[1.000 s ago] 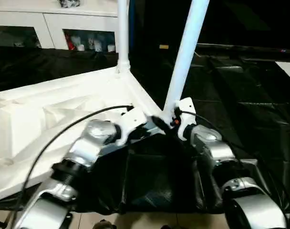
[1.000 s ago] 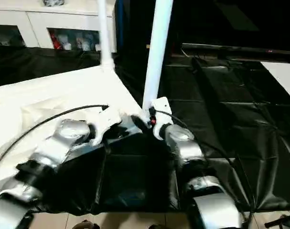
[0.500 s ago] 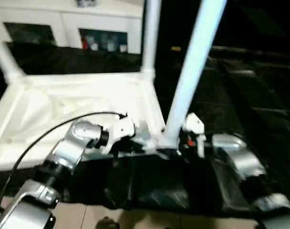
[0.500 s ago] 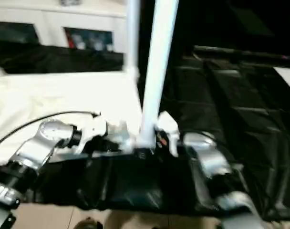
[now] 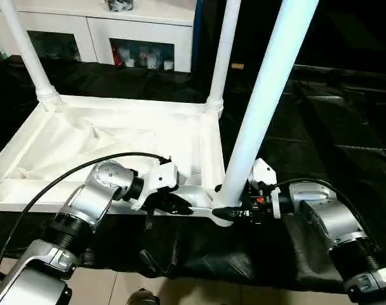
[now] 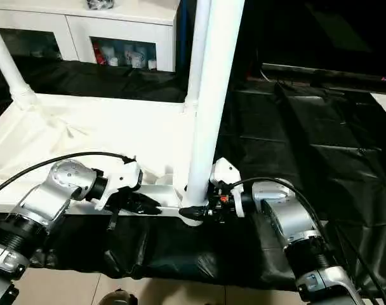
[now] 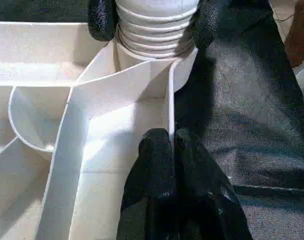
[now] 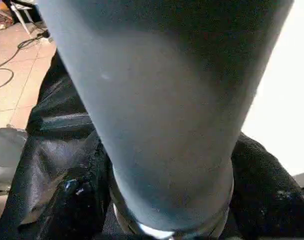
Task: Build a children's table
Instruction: Rotate leg to tighten
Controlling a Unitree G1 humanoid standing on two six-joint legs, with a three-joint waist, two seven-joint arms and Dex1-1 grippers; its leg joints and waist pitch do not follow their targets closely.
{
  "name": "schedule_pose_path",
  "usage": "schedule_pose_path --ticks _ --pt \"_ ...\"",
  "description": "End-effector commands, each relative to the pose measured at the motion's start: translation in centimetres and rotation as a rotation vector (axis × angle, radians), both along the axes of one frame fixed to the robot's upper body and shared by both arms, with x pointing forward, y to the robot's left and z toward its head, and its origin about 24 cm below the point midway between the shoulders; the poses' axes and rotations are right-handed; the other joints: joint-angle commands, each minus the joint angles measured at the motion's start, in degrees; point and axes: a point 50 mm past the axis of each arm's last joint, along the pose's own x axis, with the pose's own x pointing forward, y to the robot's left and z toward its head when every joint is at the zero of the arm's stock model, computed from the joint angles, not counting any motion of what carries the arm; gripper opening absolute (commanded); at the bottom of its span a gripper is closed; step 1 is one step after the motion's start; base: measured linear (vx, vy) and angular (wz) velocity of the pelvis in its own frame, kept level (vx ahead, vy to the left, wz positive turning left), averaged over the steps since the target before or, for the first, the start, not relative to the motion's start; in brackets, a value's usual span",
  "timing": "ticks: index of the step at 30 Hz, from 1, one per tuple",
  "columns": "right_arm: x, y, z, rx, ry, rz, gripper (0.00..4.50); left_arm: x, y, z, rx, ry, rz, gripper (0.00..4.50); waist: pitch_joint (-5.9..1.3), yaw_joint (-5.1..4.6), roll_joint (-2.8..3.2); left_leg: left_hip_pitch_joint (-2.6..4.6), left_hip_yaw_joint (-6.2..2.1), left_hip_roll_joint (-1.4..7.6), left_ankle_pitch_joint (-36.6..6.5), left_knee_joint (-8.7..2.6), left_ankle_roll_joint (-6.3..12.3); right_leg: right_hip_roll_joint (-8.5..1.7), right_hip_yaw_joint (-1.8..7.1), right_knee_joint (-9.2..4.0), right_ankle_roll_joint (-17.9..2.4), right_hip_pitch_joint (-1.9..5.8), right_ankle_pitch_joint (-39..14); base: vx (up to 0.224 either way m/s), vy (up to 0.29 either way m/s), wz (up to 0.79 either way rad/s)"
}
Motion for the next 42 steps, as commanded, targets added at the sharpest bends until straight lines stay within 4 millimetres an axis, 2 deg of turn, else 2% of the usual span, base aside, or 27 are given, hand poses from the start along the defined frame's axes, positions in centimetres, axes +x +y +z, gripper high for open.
schedule_pose_path --ticks 1,3,5,6,8,9,11,12,15,16,18,19,20,21,24,26,27,29,30,33,37,40,42 --pt "-0.2 2.5 -0.5 0.065 0.017 -0.009 2.76 1.2 -1.8 1.3 -0.049 -0.096 0.066 0.00 -4.36 -0.28 0.56 1.10 -0.41 1.82 -17.17 -3.95 0.28 -4.44 2.99 -4.57 -9.25 2.52 -21.81 0.000 0.000 0.00" --pt "0.4 2.6 -0.8 0.066 0.014 -0.094 2.75 1.5 -2.0 1.2 -0.047 -0.109 0.107 0.00 -4.31 -0.53 0.38 0.92 -0.55 1.69 -17.45 -4.02 -0.09 -4.51 2.82 -4.66 -8.93 2.68 -23.00 0.000 0.000 0.00" --pt "1.2 3.0 -1.2 0.071 0.015 -0.201 2.75 1.9 -2.3 1.3 -0.063 -0.124 0.168 0.00 -4.15 -0.98 0.52 1.10 -0.60 1.60 -18.47 -3.98 -0.61 -4.66 2.74 -5.04 -8.04 2.40 -26.36 0.000 0.000 0.00" --pt "1.8 3.3 -1.5 0.068 0.020 -0.283 2.74 2.2 -2.7 1.4 -0.068 -0.135 0.201 0.00 -4.07 -1.34 0.38 1.12 -0.77 1.39 -19.34 -3.99 -0.95 -4.64 2.43 -5.30 -7.14 2.52 -28.97 0.000 0.000 0.00" --pt "2.5 3.7 -1.8 0.061 0.019 -0.378 2.74 2.5 -3.2 1.4 -0.068 -0.154 0.246 0.00 -4.12 -1.61 0.46 0.96 -0.94 1.36 -19.23 -4.08 -1.28 -4.75 2.34 -5.48 -6.37 2.63 -30.08 0.000 0.000 0.00" --pt "3.0 4.1 -2.1 0.049 0.017 -0.445 2.74 2.7 -3.5 1.5 -0.068 -0.164 0.276 0.00 -4.11 -2.09 0.45 1.07 -1.01 1.33 -19.54 -4.05 -1.35 -4.74 2.27 -5.70 -5.87 2.54 -30.43 0.000 0.000 0.00" --pt "3.5 4.7 -2.3 0.034 0.017 -0.529 2.74 3.1 -4.2 1.6 -0.074 -0.181 0.327 0.00 -4.10 -2.61 0.41 1.11 -0.97 1.23 -19.85 -3.95 -1.17 -4.76 2.29 -5.76 -6.00 2.42 -30.58 0.000 0.000 0.00" --pt "4.0 5.3 -2.6 0.019 0.021 -0.609 2.74 3.4 -4.9 1.8 -0.082 -0.197 0.386 0.00 -4.01 -3.17 0.54 0.97 -0.96 1.28 -19.69 -4.00 -1.54 -4.64 2.33 -5.60 -6.58 2.30 -30.03 0.000 0.000 0.00" --pt "4.9 6.3 -3.0 0.003 0.058 -0.766 2.74 3.7 -6.6 2.1 -0.117 -0.199 0.466 0.00 -4.14 -3.41 0.46 1.34 -0.93 1.11 -19.80 -3.82 -1.26 -4.65 2.26 -5.83 -6.59 2.23 -30.13 0.000 0.000 0.00" --pt "5.0 6.5 -2.9 -0.001 0.045 -0.769 2.74 3.6 -7.0 2.1 -0.129 -0.198 0.464 0.00 -4.20 -3.40 0.49 1.30 -0.90 1.16 -19.60 -3.81 -1.13 -4.64 2.31 -5.75 -6.64 2.23 -29.36 0.000 0.000 0.00" --pt "5.1 6.9 -2.8 0.005 0.030 -0.775 2.74 3.4 -7.7 2.1 -0.139 -0.196 0.451 0.00 -4.44 -3.27 0.40 0.99 -0.70 1.25 -17.61 -3.84 -0.51 -4.46 2.63 -5.13 -7.68 2.42 -24.16 0.000 0.000 0.00" --pt "5.2 7.0 -2.8 0.016 0.036 -0.774 3.08 3.4 -7.8 2.1 -0.139 -0.196 0.443 0.00 -4.51 -3.22 0.41 0.80 -0.61 1.25 -16.47 -3.87 -0.09 -4.32 2.75 -4.75 -8.44 2.57 -21.18 0.000 0.000 0.00" --pt "5.2 7.0 -2.8 0.016 0.036 -0.774 3.08 3.4 -7.8 2.1 -0.139 -0.196 0.443 0.00 -4.54 -3.21 0.32 0.71 -0.55 1.20 -16.05 -3.86 0.18 -4.24 2.77 -4.60 -8.69 2.67 -20.10 0.000 0.000 0.00" --pt "5.3 6.9 -2.7 0.040 0.054 -0.774 3.29 3.2 -7.9 2.0 -0.137 -0.197 0.431 0.00 -4.58 -3.15 0.44 0.75 -0.43 1.18 -15.44 -3.82 0.49 -4.25 2.83 -4.44 -9.14 2.71 -18.83 0.000 0.000 0.00" --pt "5.5 6.5 -2.6 0.036 0.035 -0.774 3.45 3.1 -7.5 1.8 -0.124 -0.198 0.415 0.00 -4.58 -3.12 0.50 0.73 -0.37 1.19 -15.04 -3.83 0.68 -4.31 2.84 -4.41 -9.65 2.87 -18.49 0.000 0.000 0.00" --pt "5.6 6.3 -2.6 0.026 0.020 -0.770 3.78 3.0 -7.4 1.8 -0.121 -0.197 0.408 0.00 -4.56 -3.14 0.57 0.79 -0.34 1.24 -14.98 -3.87 0.58 -4.26 2.84 -4.36 -9.88 2.82 -18.27 0.000 0.000 0.00" --pt "5.6 6.0 -2.4 0.022 0.000 -0.749 3.78 2.9 -7.1 1.7 -0.116 -0.197 0.386 0.00 -4.56 -3.18 0.75 0.79 -0.34 1.23 -15.31 -3.87 0.52 -4.22 2.84 -4.39 -9.90 2.84 -18.29 0.000 0.000 0.00" --pt "5.6 5.5 -2.1 0.034 -0.022 -0.693 3.78 2.7 -6.6 1.6 -0.111 -0.192 0.352 0.00 -4.63 -3.14 0.70 0.78 -0.39 1.28 -15.52 -3.89 0.76 -4.24 2.83 -4.36 -9.86 2.97 -18.07 0.000 0.000 0.00" --pt "5.1 5.1 -1.8 0.055 -0.044 -0.590 3.78 2.3 -6.0 1.6 -0.123 -0.176 0.298 0.00 -4.64 -3.09 0.76 0.77 -0.37 1.29 -15.35 -3.86 0.90 -4.23 2.87 -4.31 -10.19 2.97 -17.26 0.000 0.000 0.00" --pt "4.6 4.8 -1.6 0.068 -0.057 -0.504 3.78 2.1 -5.6 1.7 -0.128 -0.163 0.265 0.00 -4.69 -2.86 0.78 0.74 -0.26 1.49 -14.60 -3.84 1.66 -4.13 2.96 -3.98 -11.05 3.02 -14.43 0.000 0.000 0.00" --pt "3.1 3.1 -1.3 0.054 -0.088 -0.297 3.78 1.5 -4.1 1.5 -0.111 -0.141 0.163 0.00 -4.51 -2.27 0.77 0.82 -0.24 1.59 -15.57 -3.88 2.02 -4.13 2.93 -4.18 -10.65 2.97 -16.15 0.000 0.000 0.00" --pt "2.5 2.6 -1.2 0.054 -0.084 -0.227 3.78 1.4 -3.7 1.5 -0.106 -0.136 0.139 0.00 -4.43 -1.83 0.80 1.23 -0.16 1.68 -17.02 -3.92 1.72 -4.14 2.94 -4.47 -10.61 2.65 -18.24 0.000 0.000 0.00" --pt "1.3 1.5 -0.9 0.044 -0.072 -0.093 3.78 1.2 -2.8 1.4 -0.088 -0.116 0.090 0.00 -4.34 -1.46 0.71 1.23 -0.17 1.75 -17.61 -3.91 1.66 -4.17 2.95 -4.65 -10.02 2.62 -20.07 0.000 0.000 0.00"
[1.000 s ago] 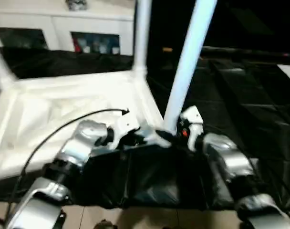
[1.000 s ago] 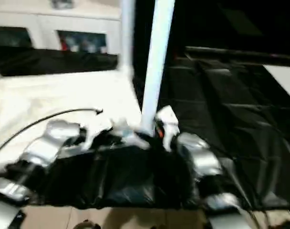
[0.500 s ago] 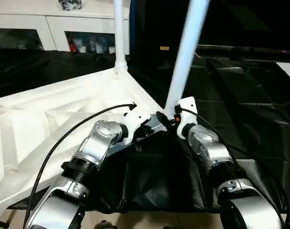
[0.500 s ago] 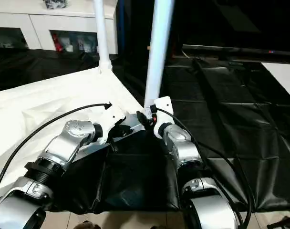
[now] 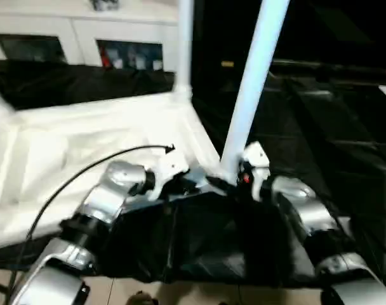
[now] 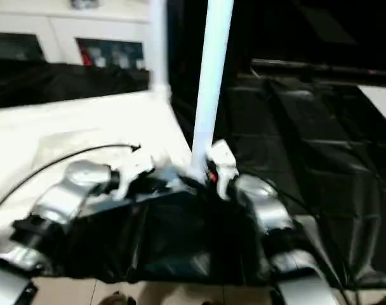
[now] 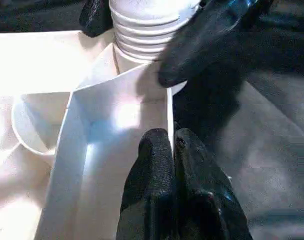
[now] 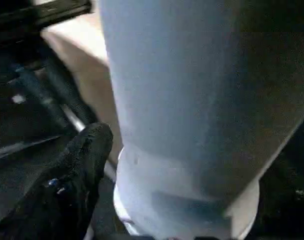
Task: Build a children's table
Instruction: Rotate leg to tighten
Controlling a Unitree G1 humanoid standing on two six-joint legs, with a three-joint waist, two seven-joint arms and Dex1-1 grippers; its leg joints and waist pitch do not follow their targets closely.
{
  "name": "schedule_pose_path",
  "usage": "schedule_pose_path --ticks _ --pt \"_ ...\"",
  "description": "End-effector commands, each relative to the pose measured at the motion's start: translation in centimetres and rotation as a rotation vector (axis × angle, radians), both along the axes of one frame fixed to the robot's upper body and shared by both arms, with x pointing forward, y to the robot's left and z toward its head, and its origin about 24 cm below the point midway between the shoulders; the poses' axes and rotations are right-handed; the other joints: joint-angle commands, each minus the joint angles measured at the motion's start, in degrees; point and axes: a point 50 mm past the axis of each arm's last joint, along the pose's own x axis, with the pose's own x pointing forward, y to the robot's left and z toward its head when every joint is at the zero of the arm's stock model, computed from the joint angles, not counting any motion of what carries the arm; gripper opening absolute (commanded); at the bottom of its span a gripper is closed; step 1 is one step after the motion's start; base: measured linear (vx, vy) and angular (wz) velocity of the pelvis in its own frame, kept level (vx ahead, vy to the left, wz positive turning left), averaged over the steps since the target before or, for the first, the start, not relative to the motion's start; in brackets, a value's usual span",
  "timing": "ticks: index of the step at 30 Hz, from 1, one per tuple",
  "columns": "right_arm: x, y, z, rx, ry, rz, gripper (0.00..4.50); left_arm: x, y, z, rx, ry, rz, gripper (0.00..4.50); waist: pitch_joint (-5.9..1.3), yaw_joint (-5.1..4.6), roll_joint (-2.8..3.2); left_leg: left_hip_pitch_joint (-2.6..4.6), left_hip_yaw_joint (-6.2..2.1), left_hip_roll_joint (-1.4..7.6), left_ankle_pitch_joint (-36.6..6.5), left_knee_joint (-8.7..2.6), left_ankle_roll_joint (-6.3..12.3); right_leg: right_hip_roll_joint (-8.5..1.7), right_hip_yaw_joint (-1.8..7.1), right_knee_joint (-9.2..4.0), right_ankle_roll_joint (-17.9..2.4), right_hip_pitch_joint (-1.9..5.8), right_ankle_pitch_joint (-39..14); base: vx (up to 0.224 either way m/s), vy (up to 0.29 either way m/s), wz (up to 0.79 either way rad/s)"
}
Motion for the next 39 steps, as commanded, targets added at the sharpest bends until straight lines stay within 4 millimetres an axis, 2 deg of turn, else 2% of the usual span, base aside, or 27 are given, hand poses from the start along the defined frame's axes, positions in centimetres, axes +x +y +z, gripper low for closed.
schedule_pose_path --ticks 1,2,4,5,6,8,10,15,20,24,25,26,28,30,31,33,36,37,38,39 --pt "-1.2 1.3 0.3 0.015 0.017 0.171 3.78 -0.1 -1.4 1.6 -0.052 -0.065 -0.099 0.00 -4.15 0.08 0.45 1.33 -0.15 1.81 -17.65 -3.87 1.77 -3.97 2.96 -4.54 -9.76 2.68 -20.27 0.000 0.000 0.00" --pt "-1.5 1.1 0.3 0.009 0.025 0.203 3.78 -0.2 -1.2 1.6 -0.045 -0.063 -0.115 0.00 -4.17 0.19 0.37 0.99 -0.17 1.83 -17.24 -3.93 1.94 -4.02 3.04 -4.35 -9.86 2.82 -19.76 0.000 0.000 0.00" --pt "-2.3 0.7 0.4 -0.001 0.048 0.278 3.78 -0.4 -0.9 1.6 -0.037 -0.048 -0.149 0.00 -4.18 0.67 0.37 1.18 -0.13 1.87 -17.30 -3.88 1.91 -4.17 3.04 -4.50 -9.54 2.68 -20.73 0.000 0.000 0.00" --pt "-2.7 0.5 0.5 -0.007 0.061 0.310 3.53 -0.5 -0.8 1.6 -0.033 -0.042 -0.162 0.00 -4.19 0.89 0.33 1.20 -0.16 1.86 -17.22 -3.88 1.83 -4.20 3.03 -4.57 -9.35 2.72 -21.35 0.000 0.000 0.00" --pt "-3.2 0.3 0.5 -0.016 0.081 0.353 3.53 -0.6 -0.6 1.6 -0.026 -0.036 -0.179 0.00 -4.15 0.95 0.33 1.06 -0.18 1.88 -17.18 -3.94 1.88 -4.15 3.04 -4.50 -9.18 2.72 -21.65 0.000 0.000 0.00" --pt "-3.6 0.2 0.5 -0.026 0.099 0.384 3.43 -0.7 -0.4 1.5 -0.018 -0.031 -0.199 0.00 -4.11 1.16 0.35 1.22 -0.19 1.90 -17.59 -3.93 1.74 -4.25 3.03 -4.73 -8.79 2.53 -22.90 0.000 0.000 0.00" --pt "-3.8 0.2 0.4 -0.032 0.108 0.398 3.17 -0.7 -0.2 1.5 -0.012 -0.028 -0.207 0.00 -4.14 1.12 0.26 1.09 -0.30 1.89 -17.53 -3.97 1.48 -4.29 2.96 -4.69 -8.70 2.67 -23.40 0.000 0.000 0.00" --pt "-4.1 0.3 0.4 -0.036 0.124 0.417 2.88 -0.8 -0.1 1.5 -0.012 -0.017 -0.223 0.00 -4.19 1.04 0.15 0.99 -0.40 1.82 -17.08 -3.94 1.23 -4.37 2.89 -4.82 -8.08 2.64 -24.37 0.000 0.000 0.00" --pt "-4.2 0.6 0.2 -0.033 0.127 0.397 2.84 -0.7 -0.2 1.5 -0.031 -0.023 -0.195 0.00 -4.27 1.04 0.08 0.93 -0.35 1.83 -16.21 -3.86 1.33 -4.34 2.92 -4.55 -8.62 2.67 -22.60 0.000 0.000 0.00" --pt "-3.5 1.0 -0.1 -0.018 0.105 0.303 2.83 -0.3 -0.7 1.6 -0.056 -0.039 -0.136 0.00 -4.21 0.85 0.09 0.92 -0.38 1.78 -16.41 -3.92 0.92 -4.35 2.90 -4.53 -8.75 2.61 -22.76 0.000 0.000 0.00" --pt "-2.6 1.5 -0.2 0.017 0.102 0.188 2.83 0.2 -1.1 1.7 -0.069 -0.054 -0.068 0.00 -4.19 0.74 -0.07 0.91 -0.42 1.68 -16.77 -3.91 0.88 -4.42 2.79 -4.74 -8.32 2.72 -24.00 0.000 0.000 0.00" --pt "-2.3 1.6 -0.2 0.034 0.109 0.147 2.83 0.4 -1.2 1.7 -0.072 -0.060 -0.043 0.00 -4.19 0.46 0.07 0.91 -0.46 1.65 -16.48 -3.89 0.46 -4.50 2.85 -4.67 -8.45 2.58 -24.26 0.000 0.000 0.00" --pt "-1.0 2.4 -0.4 0.072 0.103 0.000 2.82 1.2 -1.8 1.9 -0.081 -0.097 0.059 0.00 -4.11 -0.17 0.00 0.72 -0.69 1.47 -17.02 -3.94 -0.26 -4.58 2.51 -4.99 -7.33 2.76 -27.16 0.000 0.000 0.00" --pt "-0.3 2.9 -0.7 0.068 0.097 -0.093 2.82 1.6 -2.2 2.0 -0.078 -0.120 0.117 0.00 -4.18 -0.72 0.04 0.83 -0.81 1.47 -17.38 -3.95 -0.43 -4.54 2.45 -5.17 -6.93 2.74 -27.33 0.000 0.000 0.00" --pt "0.1 3.1 -0.9 0.060 0.097 -0.141 2.82 1.8 -2.5 2.1 -0.075 -0.130 0.144 0.00 -4.15 -1.13 0.10 0.83 -0.72 1.48 -17.51 -3.90 -0.46 -4.45 2.60 -5.07 -7.32 2.52 -26.29 0.000 0.000 0.00" --pt "0.9 3.7 -1.3 0.039 0.099 -0.243 2.82 2.2 -3.2 2.2 -0.080 -0.144 0.210 0.00 -4.23 -1.53 0.12 0.88 -0.67 1.37 -17.19 -3.84 -0.44 -4.36 2.58 -4.98 -7.94 2.56 -25.22 0.000 0.000 0.00" --pt "1.8 4.5 -1.8 0.008 0.108 -0.390 2.81 2.5 -4.4 2.3 -0.096 -0.155 0.279 0.00 -4.35 -1.82 0.17 0.75 -0.53 1.43 -15.56 -3.77 -0.37 -4.31 2.78 -4.56 -9.09 2.59 -21.71 0.000 0.000 0.00" --pt "2.3 4.9 -2.0 -0.009 0.121 -0.481 2.81 2.6 -5.1 2.3 -0.100 -0.166 0.301 0.00 -4.56 -1.98 0.16 0.67 -0.51 1.41 -13.92 -3.73 -0.35 -4.25 2.80 -4.19 -9.84 2.85 -18.90 0.000 0.000 0.00" --pt "2.4 5.0 -2.1 -0.012 0.126 -0.502 2.81 2.6 -5.3 2.3 -0.101 -0.168 0.304 0.00 -4.59 -2.08 0.26 0.67 -0.49 1.47 -13.57 -3.71 -0.38 -4.28 2.88 -4.02 -10.20 2.75 -17.94 0.000 0.000 0.00" --pt "2.6 5.3 -2.1 -0.005 0.135 -0.528 2.81 2.4 -5.8 2.3 -0.107 -0.166 0.299 0.00 -4.67 -2.13 0.29 0.52 -0.51 1.36 -12.85 -3.71 -0.28 -4.20 2.79 -3.88 -10.45 3.04 -16.48 0.000 0.000 0.00"
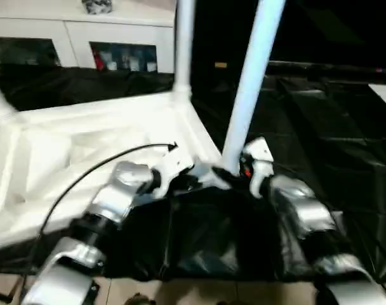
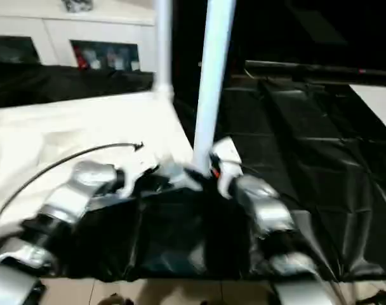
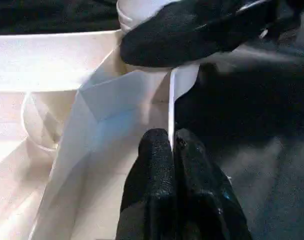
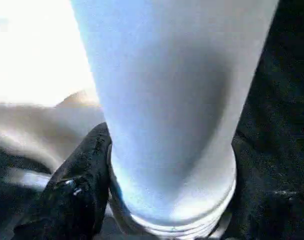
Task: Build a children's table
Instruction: Rotate leg to tighten
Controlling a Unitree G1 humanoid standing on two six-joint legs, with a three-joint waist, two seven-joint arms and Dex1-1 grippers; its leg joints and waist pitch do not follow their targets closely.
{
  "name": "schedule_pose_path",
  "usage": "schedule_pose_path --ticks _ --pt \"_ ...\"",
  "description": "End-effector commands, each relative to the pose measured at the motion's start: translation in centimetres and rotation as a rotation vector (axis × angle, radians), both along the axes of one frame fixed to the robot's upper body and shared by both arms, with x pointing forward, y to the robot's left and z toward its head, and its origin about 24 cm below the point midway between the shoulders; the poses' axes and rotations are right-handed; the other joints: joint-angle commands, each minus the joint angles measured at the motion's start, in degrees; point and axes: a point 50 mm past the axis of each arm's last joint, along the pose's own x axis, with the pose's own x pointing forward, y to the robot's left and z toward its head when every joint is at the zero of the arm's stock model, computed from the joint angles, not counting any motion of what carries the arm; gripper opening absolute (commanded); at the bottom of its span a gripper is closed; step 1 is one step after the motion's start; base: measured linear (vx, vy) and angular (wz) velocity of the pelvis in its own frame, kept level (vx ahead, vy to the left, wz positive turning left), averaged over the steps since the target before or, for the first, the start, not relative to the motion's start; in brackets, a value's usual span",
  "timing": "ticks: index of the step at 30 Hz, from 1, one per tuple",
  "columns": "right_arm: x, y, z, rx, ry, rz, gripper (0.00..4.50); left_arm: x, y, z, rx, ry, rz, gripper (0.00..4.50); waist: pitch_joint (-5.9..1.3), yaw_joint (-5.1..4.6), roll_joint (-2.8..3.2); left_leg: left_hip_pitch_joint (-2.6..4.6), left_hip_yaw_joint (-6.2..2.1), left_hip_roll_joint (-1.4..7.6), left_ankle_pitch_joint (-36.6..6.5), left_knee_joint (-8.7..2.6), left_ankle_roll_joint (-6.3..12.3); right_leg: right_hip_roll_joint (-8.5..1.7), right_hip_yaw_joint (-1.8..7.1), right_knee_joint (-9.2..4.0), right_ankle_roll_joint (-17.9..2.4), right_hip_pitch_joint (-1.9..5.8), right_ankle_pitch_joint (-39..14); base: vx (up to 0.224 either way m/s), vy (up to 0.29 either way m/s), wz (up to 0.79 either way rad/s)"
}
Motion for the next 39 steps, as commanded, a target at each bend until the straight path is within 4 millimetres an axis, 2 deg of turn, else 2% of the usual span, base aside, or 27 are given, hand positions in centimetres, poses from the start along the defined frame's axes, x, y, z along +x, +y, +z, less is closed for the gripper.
schedule_pose_path --ticks 1,3,4,6,11,15,35,37,38,39 --pt "-1.0 2.6 -2.0 -0.012 0.098 0.038 2.81 0.5 -3.2 2.7 -0.084 -0.097 -0.054 0.00 -4.65 0.28 0.39 0.49 -0.36 1.37 -12.74 -3.75 -0.12 -4.17 2.88 -3.86 -10.74 3.01 -15.42 0.000 0.000 0.00" --pt "-1.0 2.8 -2.0 -0.018 0.089 0.032 2.81 0.4 -3.4 2.6 -0.083 -0.096 -0.059 0.00 -4.70 0.38 0.42 0.48 -0.22 1.33 -12.13 -3.67 0.69 -4.09 2.95 -3.63 -11.15 3.07 -12.87 0.000 0.000 0.00" --pt "-0.9 2.9 -1.9 -0.022 0.073 0.035 3.16 0.3 -3.5 2.5 -0.080 -0.097 -0.065 0.00 -4.70 0.43 0.52 0.45 -0.19 1.32 -12.16 -3.68 0.90 -4.09 2.96 -3.56 -11.27 3.09 -12.27 0.000 0.000 0.00" --pt "-0.9 3.0 -1.7 -0.005 0.062 0.038 3.51 0.2 -3.5 2.5 -0.076 -0.095 -0.075 0.00 -4.58 0.42 0.65 0.50 -0.17 1.29 -13.06 -3.74 0.99 -4.12 2.95 -3.75 -11.20 3.12 -13.27 0.000 0.000 0.00" --pt "-0.9 3.0 -1.7 -0.005 0.062 0.038 3.93 0.2 -3.5 2.5 -0.076 -0.095 -0.075 0.00 -4.41 0.33 0.58 0.74 -0.24 1.34 -15.49 -3.90 0.54 -4.13 2.93 -4.27 -10.09 2.95 -17.48 0.000 0.000 0.00" --pt "-0.9 3.0 -1.7 -0.005 0.062 0.038 4.38 0.2 -3.5 2.5 -0.076 -0.095 -0.075 0.00 -4.47 0.34 0.61 0.68 -0.25 1.39 -15.10 -3.92 0.48 -4.10 2.99 -4.11 -10.40 2.95 -16.13 0.000 0.000 0.00" --pt "-0.9 3.0 -1.7 -0.005 0.062 0.038 4.48 0.2 -3.5 2.5 -0.076 -0.095 -0.075 0.00 -4.37 0.32 0.59 0.68 -0.26 1.37 -15.93 -4.04 0.41 -4.13 3.01 -4.27 -10.06 2.85 -17.33 0.000 0.000 0.00" --pt "-0.7 3.0 -1.7 0.012 0.059 0.030 4.48 0.1 -3.5 2.4 -0.072 -0.095 -0.079 0.00 -4.36 0.35 0.76 0.73 -0.29 1.39 -16.11 -4.05 0.35 -4.17 3.01 -4.32 -10.04 2.82 -17.56 0.000 0.000 0.00" --pt "-0.9 1.4 -1.2 -0.009 0.011 0.125 4.48 -0.2 -2.4 2.3 -0.061 -0.077 -0.150 0.00 -4.33 0.27 0.72 0.70 -0.31 1.43 -16.32 -4.08 0.24 -4.15 3.00 -4.32 -10.16 2.79 -17.52 0.000 0.000 0.00" --pt "-1.0 0.5 -1.0 -0.025 -0.012 0.181 4.48 -0.4 -1.7 2.3 -0.054 -0.066 -0.190 0.00 -4.32 0.54 1.35 0.93 -0.41 1.37 -17.89 -4.08 0.45 -4.02 2.78 -4.78 -9.88 2.89 -17.99 0.000 0.000 0.00"
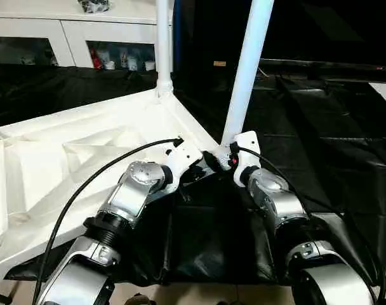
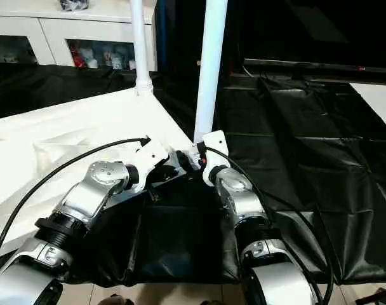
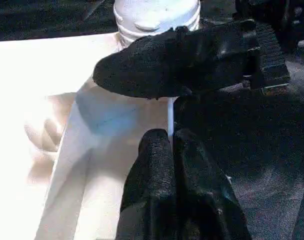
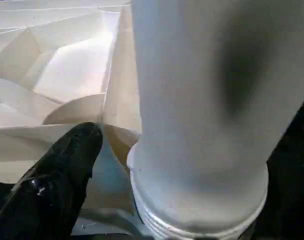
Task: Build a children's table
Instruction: Rotate leg to tighten
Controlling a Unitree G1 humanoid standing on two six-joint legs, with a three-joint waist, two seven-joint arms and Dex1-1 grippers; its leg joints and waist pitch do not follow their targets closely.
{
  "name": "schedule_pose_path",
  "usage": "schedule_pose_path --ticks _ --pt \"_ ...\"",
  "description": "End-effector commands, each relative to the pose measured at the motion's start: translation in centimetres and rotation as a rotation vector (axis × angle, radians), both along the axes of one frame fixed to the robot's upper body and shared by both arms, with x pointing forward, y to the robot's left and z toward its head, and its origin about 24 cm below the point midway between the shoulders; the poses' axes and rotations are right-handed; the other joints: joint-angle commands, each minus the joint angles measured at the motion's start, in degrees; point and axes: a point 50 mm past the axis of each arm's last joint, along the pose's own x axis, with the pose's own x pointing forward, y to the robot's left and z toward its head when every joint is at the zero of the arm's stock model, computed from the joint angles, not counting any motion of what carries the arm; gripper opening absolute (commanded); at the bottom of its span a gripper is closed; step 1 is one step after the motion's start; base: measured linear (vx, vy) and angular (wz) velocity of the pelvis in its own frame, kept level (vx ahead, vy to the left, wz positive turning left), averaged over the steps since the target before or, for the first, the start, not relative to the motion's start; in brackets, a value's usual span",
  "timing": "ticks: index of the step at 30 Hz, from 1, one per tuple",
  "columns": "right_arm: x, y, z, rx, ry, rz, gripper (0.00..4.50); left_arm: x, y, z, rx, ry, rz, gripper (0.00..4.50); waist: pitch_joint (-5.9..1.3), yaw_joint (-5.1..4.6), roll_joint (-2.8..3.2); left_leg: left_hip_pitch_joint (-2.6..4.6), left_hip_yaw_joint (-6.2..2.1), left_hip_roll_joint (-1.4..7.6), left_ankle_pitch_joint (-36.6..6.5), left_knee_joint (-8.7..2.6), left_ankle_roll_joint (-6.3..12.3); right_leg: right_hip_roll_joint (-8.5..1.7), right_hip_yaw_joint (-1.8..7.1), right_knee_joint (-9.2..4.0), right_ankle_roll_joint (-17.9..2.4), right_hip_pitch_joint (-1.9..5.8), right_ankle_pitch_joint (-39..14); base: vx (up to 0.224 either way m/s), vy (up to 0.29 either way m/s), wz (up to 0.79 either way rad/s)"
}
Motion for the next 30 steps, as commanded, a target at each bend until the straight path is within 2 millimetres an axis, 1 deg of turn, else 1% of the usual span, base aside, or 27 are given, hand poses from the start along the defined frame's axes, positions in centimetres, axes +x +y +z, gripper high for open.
schedule_pose_path --ticks 1,2,3,4,5,6,7,10,11,13,15,17,19,20,22,24,26,28,29,30 --pt "-2.2 -2.3 -0.2 -0.087 -0.019 0.382 4.48 -1.2 0.7 2.0 -0.033 -0.014 -0.311 0.00 -4.39 0.31 0.80 0.76 -0.30 1.40 -17.81 -3.96 0.83 -4.06 2.86 -4.55 -9.73 3.01 -17.27 0.000 0.000 0.00" --pt "-2.2 -2.3 -0.2 -0.087 -0.019 0.382 4.48 -1.2 0.7 2.0 -0.033 -0.014 -0.311 0.00 -4.63 0.94 0.64 0.56 -0.34 1.52 -16.19 -3.79 1.92 -4.07 2.99 -4.03 -9.88 3.48 -14.02 0.000 0.000 0.00" --pt "-2.5 -2.8 0.0 -0.105 -0.022 0.430 4.48 -1.3 1.1 2.0 -0.027 -0.004 -0.336 0.00 -4.46 0.77 0.62 0.36 -0.08 1.47 -14.16 -3.76 2.60 -3.90 3.17 -3.45 -11.44 3.23 -10.34 0.000 0.000 0.00" --pt "-2.5 -2.8 0.0 -0.103 -0.023 0.430 4.48 -1.3 1.2 2.0 -0.027 -0.005 -0.333 0.00 -4.59 0.96 0.75 0.40 -0.13 1.48 -13.66 -3.68 2.80 -3.85 3.07 -3.38 -11.97 3.34 -9.53 0.000 0.000 0.00" --pt "-2.5 -2.8 0.0 -0.102 -0.024 0.429 4.48 -1.3 1.2 2.0 -0.028 -0.004 -0.330 0.00 -4.58 1.01 0.81 0.49 -0.07 1.54 -13.36 -3.63 2.91 -3.83 3.03 -3.25 -12.50 3.27 -9.12 0.000 0.000 0.00" --pt "-2.5 -2.8 0.1 -0.102 -0.025 0.429 4.48 -1.3 1.2 2.0 -0.029 -0.004 -0.329 0.00 -4.35 1.11 0.81 0.58 -0.08 1.57 -14.20 -3.76 2.51 -3.99 2.97 -3.49 -12.79 3.17 -11.63 0.000 0.000 0.00" --pt "-2.5 -2.8 0.1 -0.101 -0.026 0.433 4.48 -1.4 1.3 1.9 -0.028 -0.003 -0.329 0.00 -4.38 1.25 0.88 0.83 -0.13 1.63 -14.95 -3.79 1.99 -4.14 2.95 -3.71 -12.60 3.08 -13.77 0.000 0.000 0.00" --pt "-2.8 -2.9 0.2 -0.098 -0.025 0.477 4.48 -1.5 1.5 1.9 -0.030 0.003 -0.347 0.00 -4.27 1.20 0.85 0.85 -0.28 1.67 -16.68 -3.99 1.07 -4.05 2.95 -3.92 -11.76 3.05 -16.23 0.000 0.000 0.00" --pt "-3.0 -2.9 0.2 -0.097 -0.024 0.497 4.48 -1.6 1.6 2.0 -0.031 0.004 -0.355 0.00 -4.27 1.20 0.85 0.85 -0.28 1.67 -16.68 -3.99 1.07 -4.05 2.95 -3.92 -11.76 3.05 -16.23 0.000 0.000 0.00" --pt "-3.6 -2.9 0.3 -0.093 -0.018 0.566 4.48 -1.9 1.9 2.0 -0.038 0.009 -0.392 0.00 -4.33 1.37 0.62 0.69 -0.23 1.62 -16.17 -3.91 1.62 -4.00 3.00 -3.81 -11.41 3.20 -15.33 0.000 0.000 0.00" --pt "-3.9 -2.9 0.3 -0.100 -0.012 0.614 4.48 -2.1 2.0 2.1 -0.036 0.016 -0.414 0.00 -4.49 1.43 0.62 0.59 -0.19 1.66 -14.90 -3.83 1.97 -4.02 2.99 -3.60 -11.74 3.23 -13.94 0.000 0.000 0.00" --pt "-4.0 -2.9 0.3 -0.102 -0.011 0.626 4.48 -2.2 2.1 2.0 -0.036 0.022 -0.422 0.00 -4.36 1.42 0.68 0.63 -0.14 1.65 -14.66 -3.82 2.09 -3.99 2.97 -3.65 -12.11 3.11 -14.06 0.000 0.000 0.00" --pt "-4.0 -2.9 0.2 -0.096 -0.006 0.629 4.22 -2.2 2.2 2.0 -0.034 0.025 -0.424 0.00 -4.30 1.47 0.62 0.67 -0.17 1.63 -15.31 -3.86 1.85 -4.10 2.95 -3.86 -11.78 3.13 -15.85 0.000 0.000 0.00" --pt "-4.0 -2.8 0.2 -0.092 -0.002 0.629 4.15 -2.2 2.2 2.0 -0.033 0.025 -0.424 0.00 -4.29 1.48 0.69 0.76 -0.23 1.68 -15.58 -3.91 1.65 -4.11 2.94 -3.90 -11.61 3.04 -16.51 0.000 0.000 0.00" --pt "-4.1 -2.7 0.2 -0.078 0.004 0.629 4.05 -2.3 2.2 1.9 -0.031 0.026 -0.423 0.00 -4.29 1.48 0.71 0.76 -0.23 1.65 -15.94 -3.90 1.55 -4.11 2.96 -3.95 -11.50 3.05 -16.85 0.000 0.000 0.00" --pt "-4.2 -2.5 0.2 -0.063 0.008 0.634 3.75 -2.3 2.3 1.8 -0.033 0.028 -0.420 0.00 -4.24 1.49 0.65 0.73 -0.27 1.65 -16.00 -3.96 1.54 -4.07 2.92 -4.02 -11.17 3.06 -17.34 0.000 0.000 0.00" --pt "-4.3 -2.5 0.2 -0.058 0.009 0.637 3.69 -2.4 2.3 1.8 -0.034 0.030 -0.420 0.00 -4.36 1.56 0.65 0.73 -0.29 1.69 -15.50 -3.92 1.48 -4.11 2.96 -3.89 -11.15 3.05 -16.69 0.000 0.000 0.00" --pt "-4.4 -2.4 0.1 -0.048 0.013 0.640 3.50 -2.5 2.4 1.6 -0.037 0.040 -0.418 0.00 -4.39 1.52 0.70 0.72 -0.28 1.72 -15.12 -3.92 1.50 -4.06 2.94 -3.76 -11.56 3.03 -15.55 0.000 0.000 0.00" --pt "-4.4 -2.4 0.1 -0.048 0.013 0.640 3.32 -2.5 2.4 1.6 -0.037 0.040 -0.418 0.00 -4.39 1.52 0.70 0.72 -0.28 1.72 -15.12 -3.92 1.50 -4.06 2.94 -3.76 -11.56 3.03 -15.55 0.000 0.000 0.00" --pt "-4.5 -2.3 0.1 -0.045 0.015 0.640 3.32 -2.6 2.4 1.6 -0.036 0.041 -0.419 0.00 -4.38 1.51 0.70 0.71 -0.24 1.68 -15.03 -3.89 1.57 -4.05 2.96 -3.74 -11.69 3.05 -15.18 0.000 0.000 0.00"
